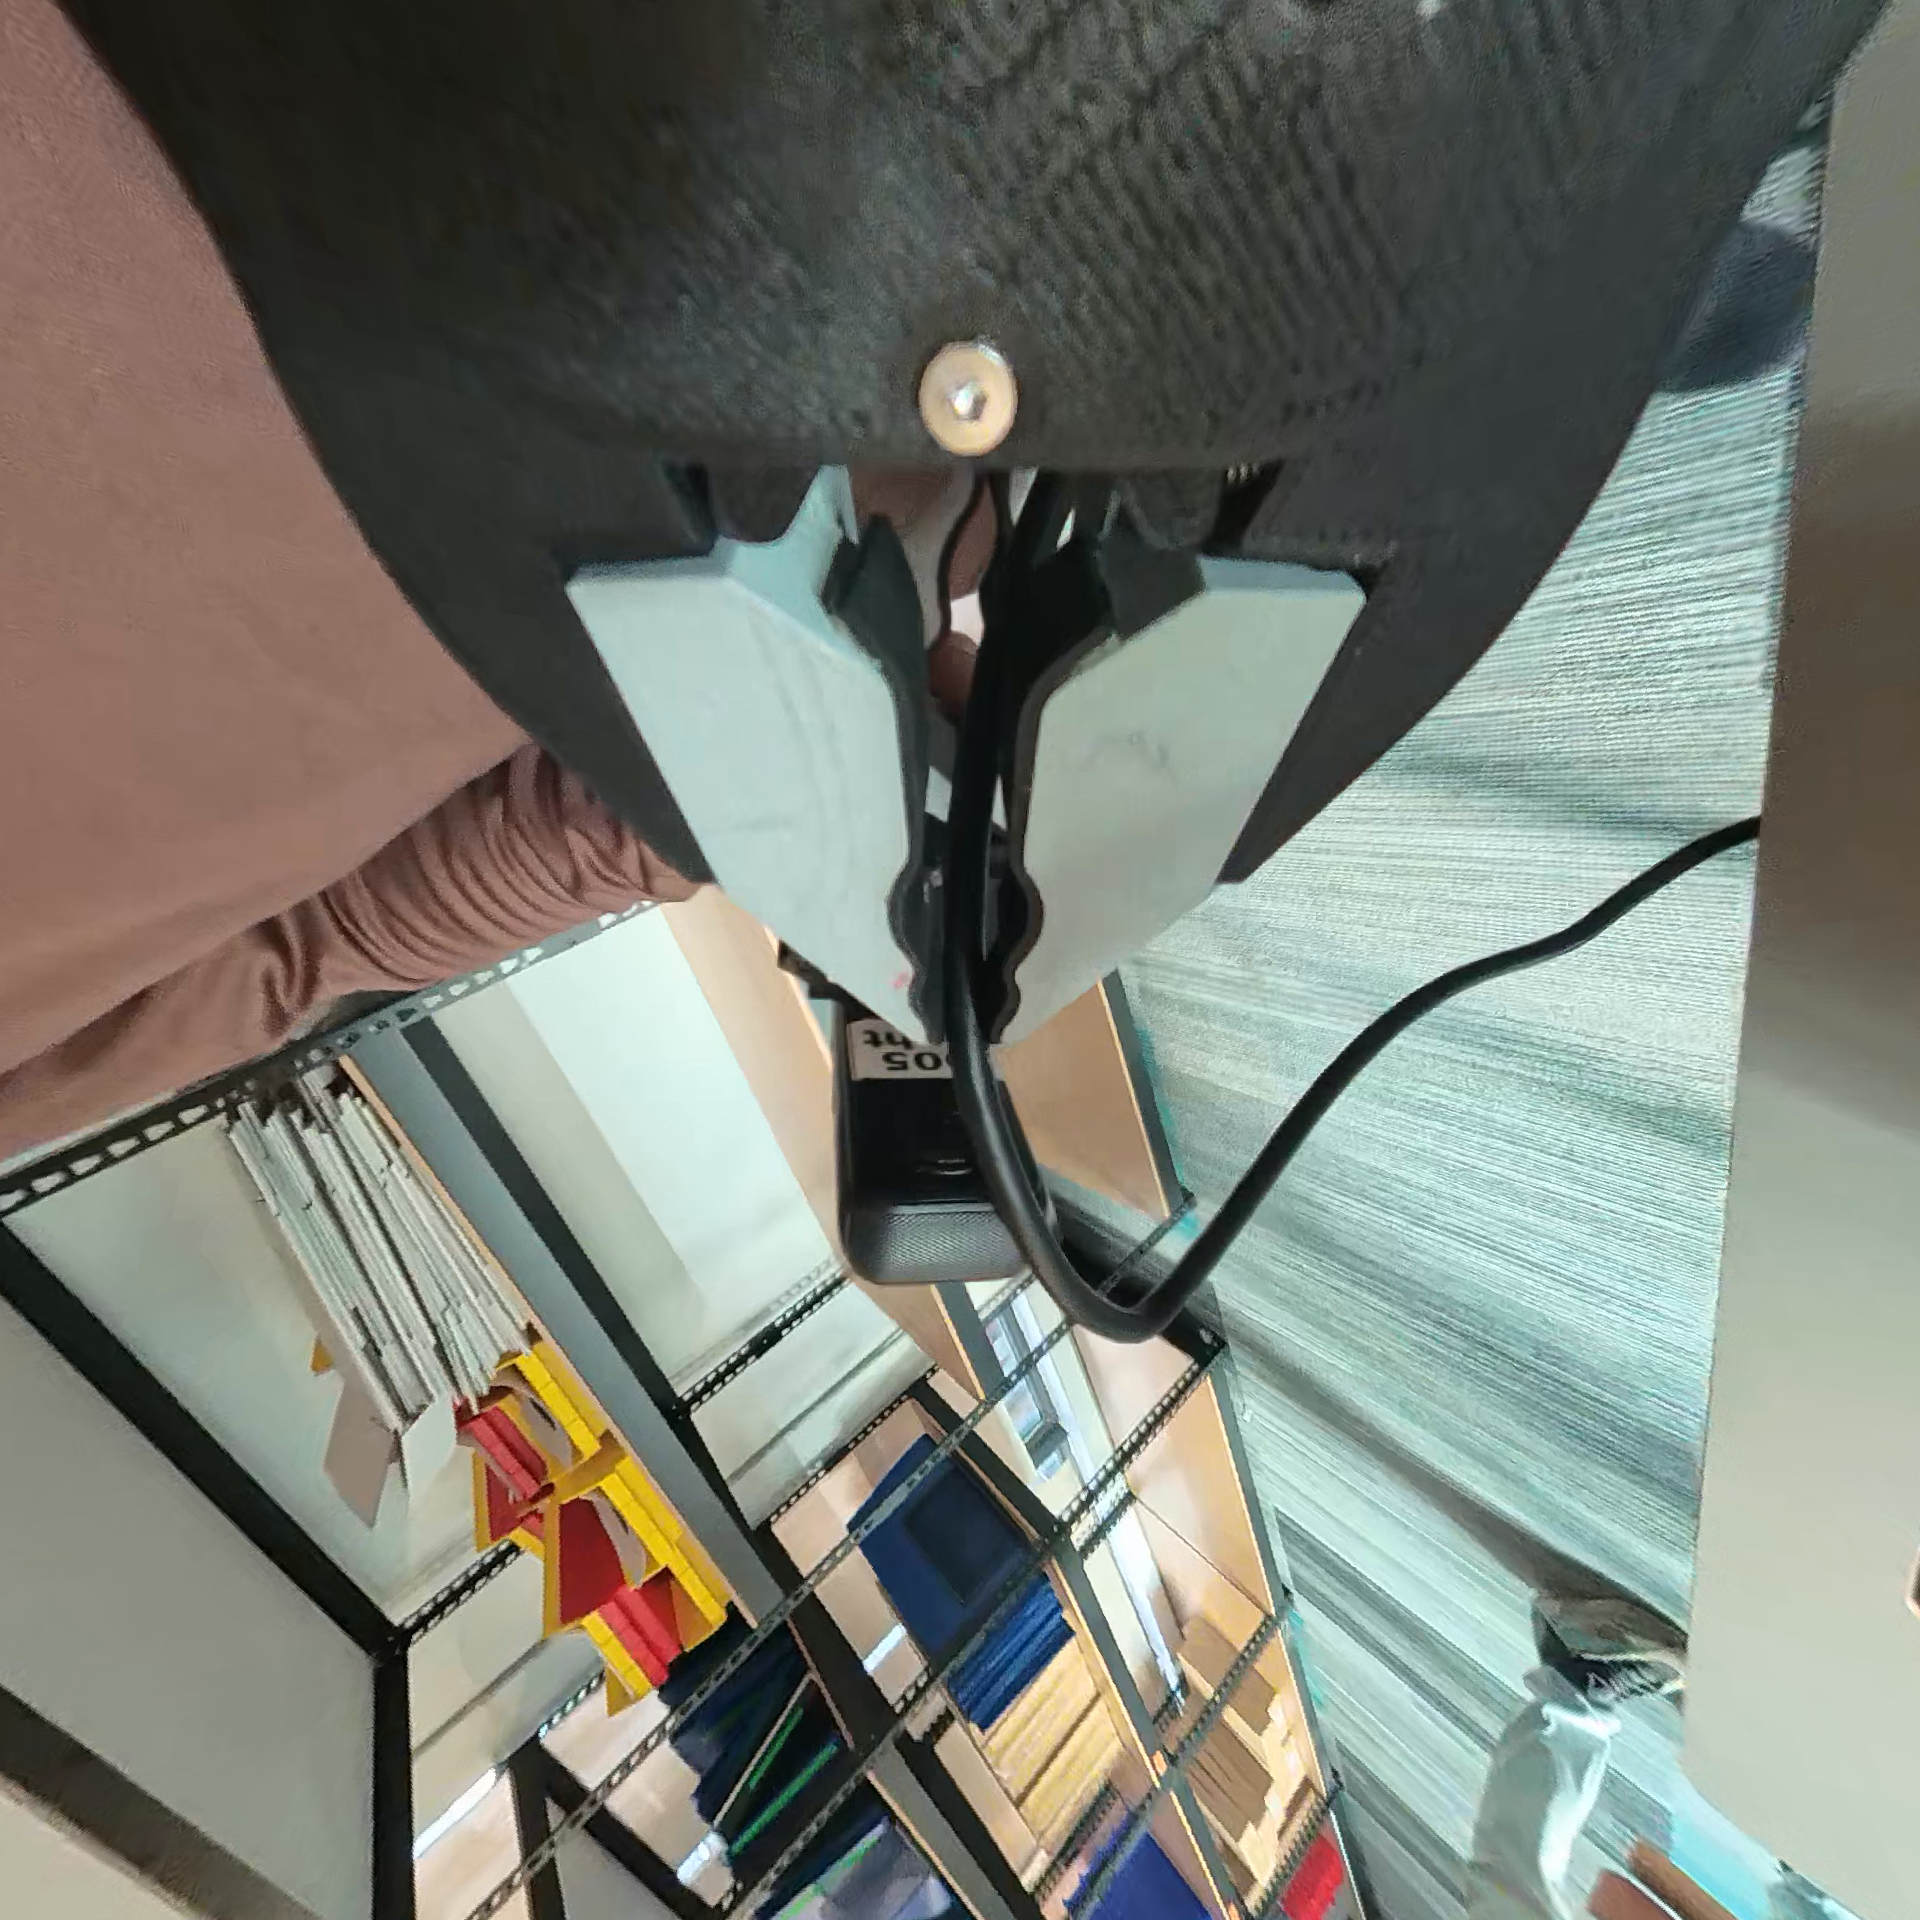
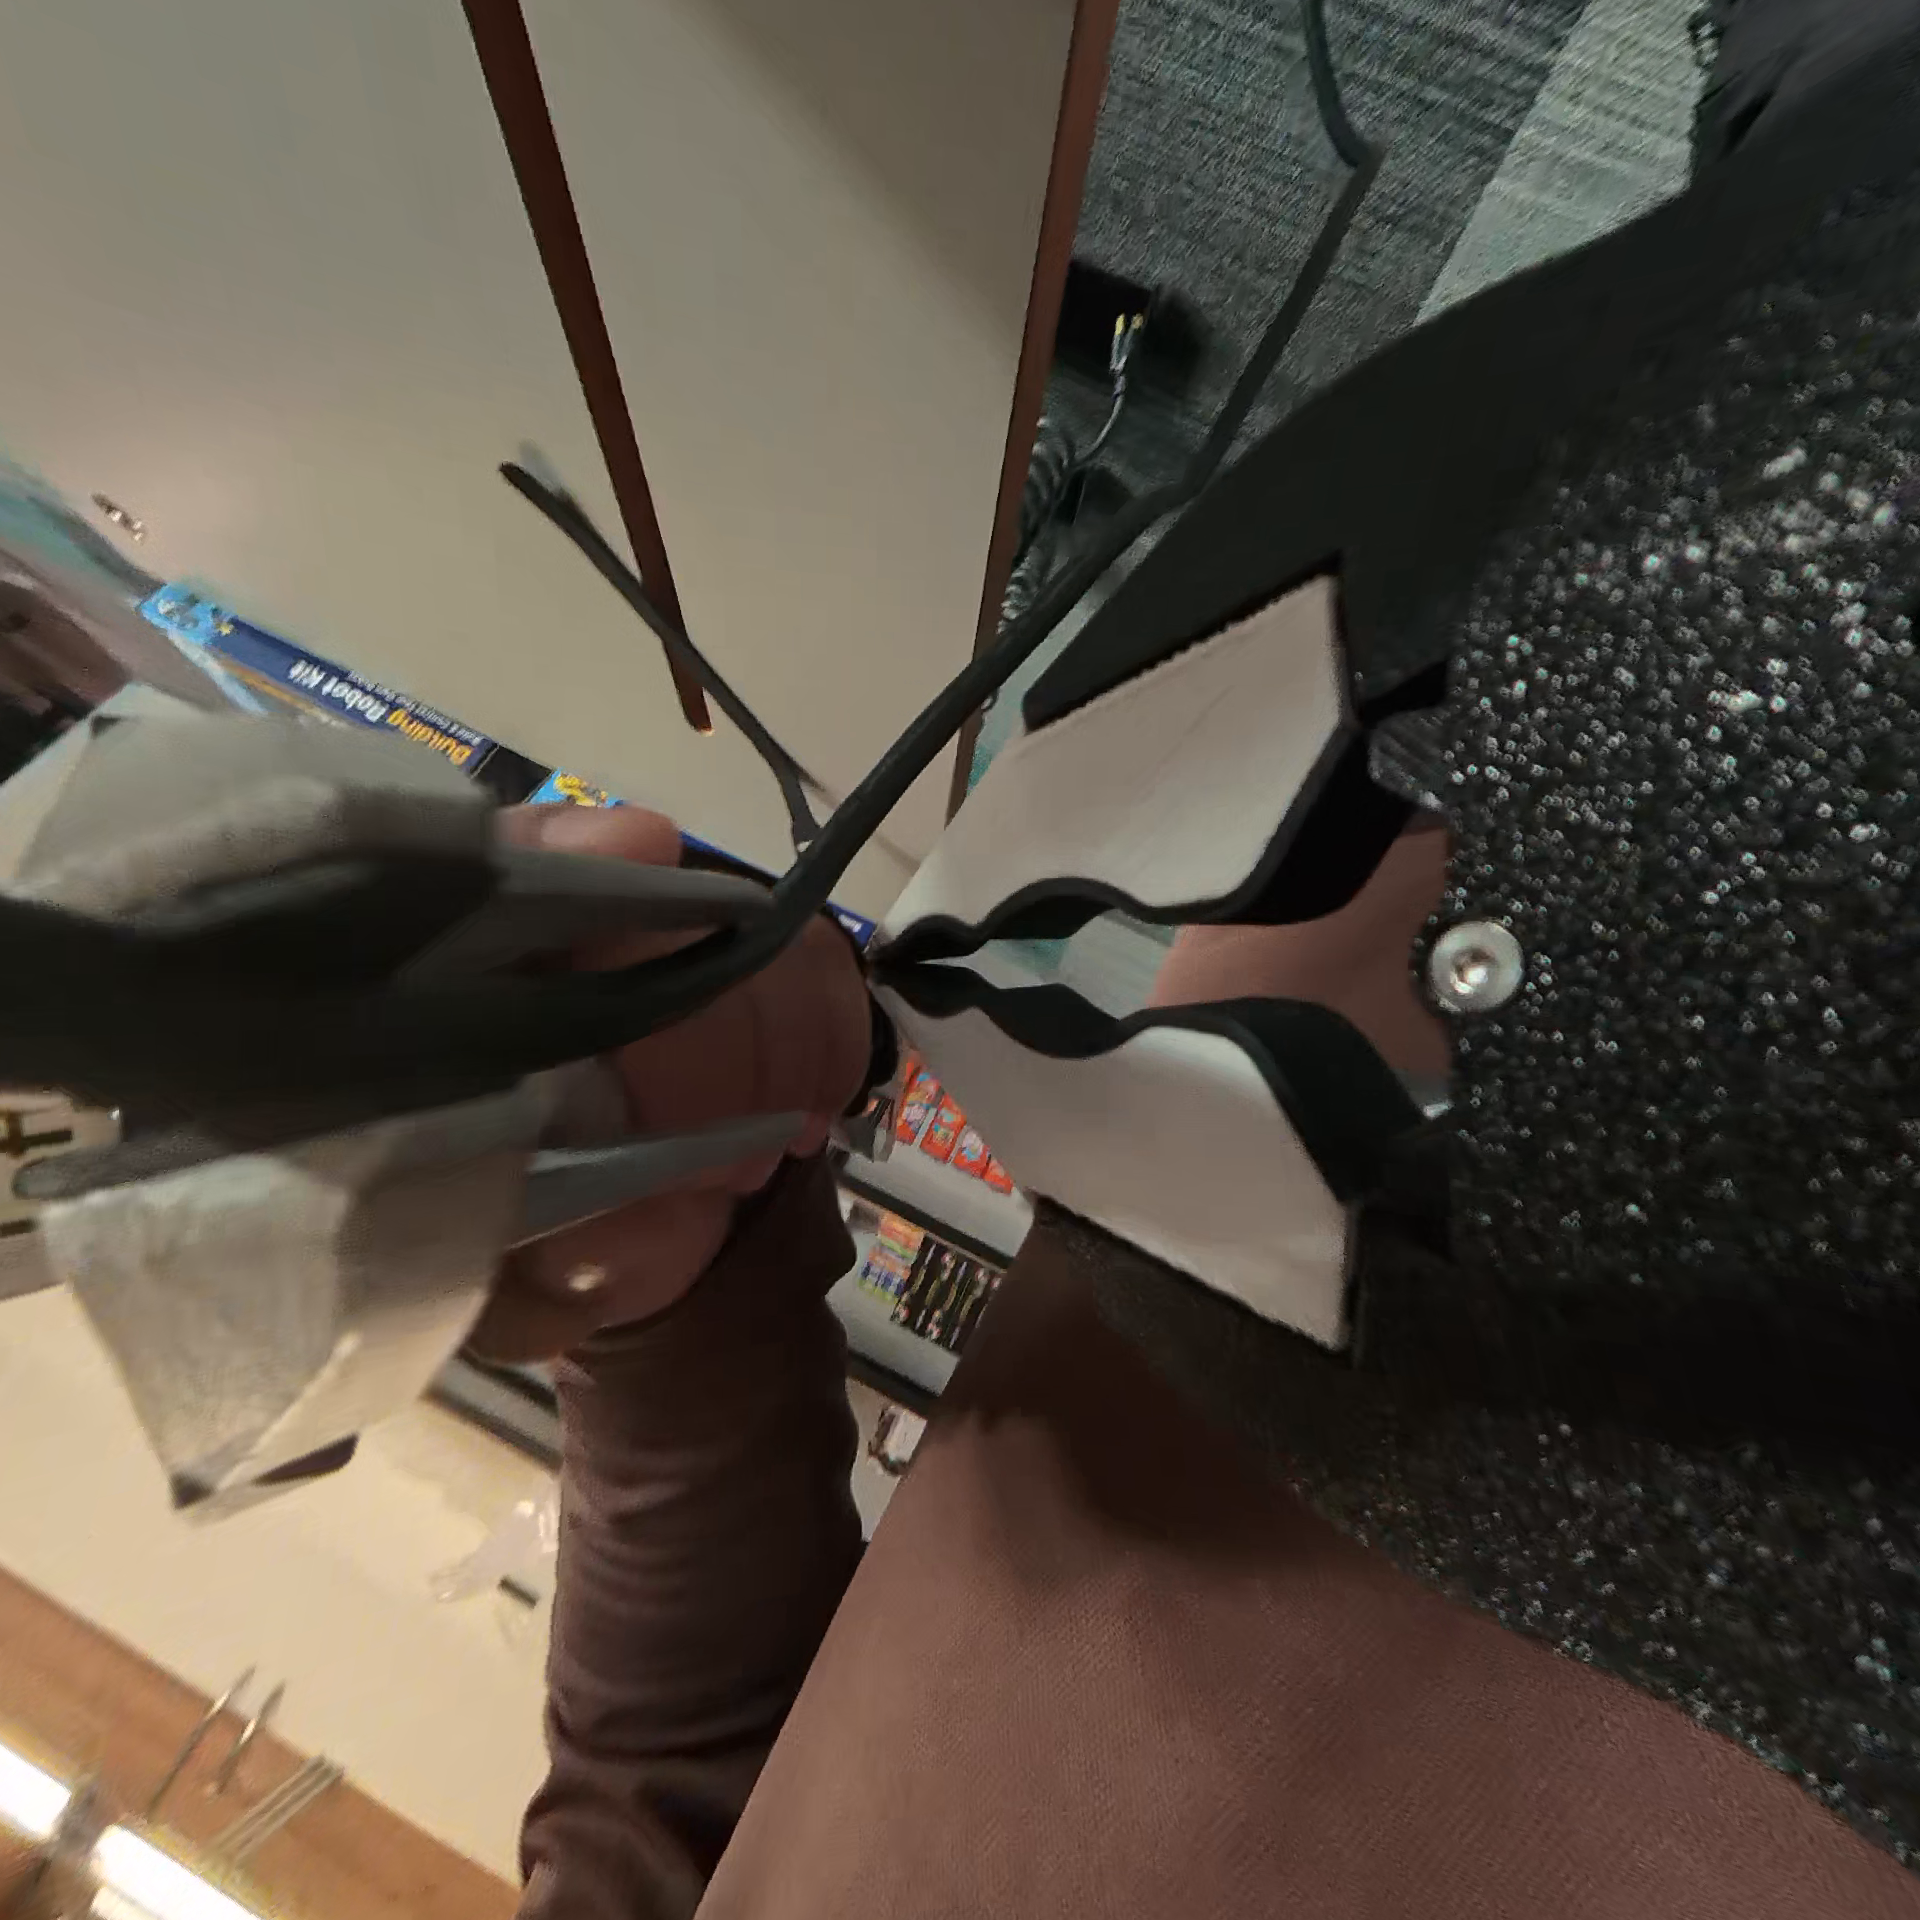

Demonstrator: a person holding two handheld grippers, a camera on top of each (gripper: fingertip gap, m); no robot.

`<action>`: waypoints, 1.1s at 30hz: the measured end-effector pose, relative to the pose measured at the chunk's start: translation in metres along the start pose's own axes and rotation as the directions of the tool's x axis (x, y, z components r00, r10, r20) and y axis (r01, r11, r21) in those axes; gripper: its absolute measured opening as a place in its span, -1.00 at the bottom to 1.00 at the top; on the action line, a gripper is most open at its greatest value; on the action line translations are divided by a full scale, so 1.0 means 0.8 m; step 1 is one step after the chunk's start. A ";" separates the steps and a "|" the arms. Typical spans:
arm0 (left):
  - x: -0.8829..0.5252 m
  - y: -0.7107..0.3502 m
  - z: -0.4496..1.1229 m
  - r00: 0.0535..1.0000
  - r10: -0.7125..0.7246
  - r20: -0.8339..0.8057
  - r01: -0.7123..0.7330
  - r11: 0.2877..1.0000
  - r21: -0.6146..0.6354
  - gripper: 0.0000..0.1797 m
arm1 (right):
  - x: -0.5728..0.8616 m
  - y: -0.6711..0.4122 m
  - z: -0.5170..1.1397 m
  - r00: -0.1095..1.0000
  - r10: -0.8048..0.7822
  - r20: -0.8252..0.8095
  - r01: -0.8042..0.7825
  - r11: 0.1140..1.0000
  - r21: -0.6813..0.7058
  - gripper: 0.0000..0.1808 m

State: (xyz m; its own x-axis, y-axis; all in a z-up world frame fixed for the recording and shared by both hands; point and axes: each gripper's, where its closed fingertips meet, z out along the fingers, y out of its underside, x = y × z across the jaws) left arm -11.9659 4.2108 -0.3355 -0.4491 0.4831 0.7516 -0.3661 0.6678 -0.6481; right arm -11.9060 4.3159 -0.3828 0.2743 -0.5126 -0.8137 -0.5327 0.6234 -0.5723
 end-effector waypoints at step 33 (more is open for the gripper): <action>0.072 0.105 -0.203 0.971 0.202 -0.125 -0.212 0.975 -0.069 -0.28 | -0.135 -0.125 0.026 0.992 -0.072 0.104 0.040 0.958 0.285 -0.94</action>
State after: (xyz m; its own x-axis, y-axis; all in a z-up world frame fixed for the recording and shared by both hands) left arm -11.8902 4.3867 -0.3266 -0.4085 0.6752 0.6142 -0.2057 0.5875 -0.7827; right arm -11.8655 4.3212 -0.2393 0.3935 -0.4922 -0.7764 -0.2707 0.7451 -0.6096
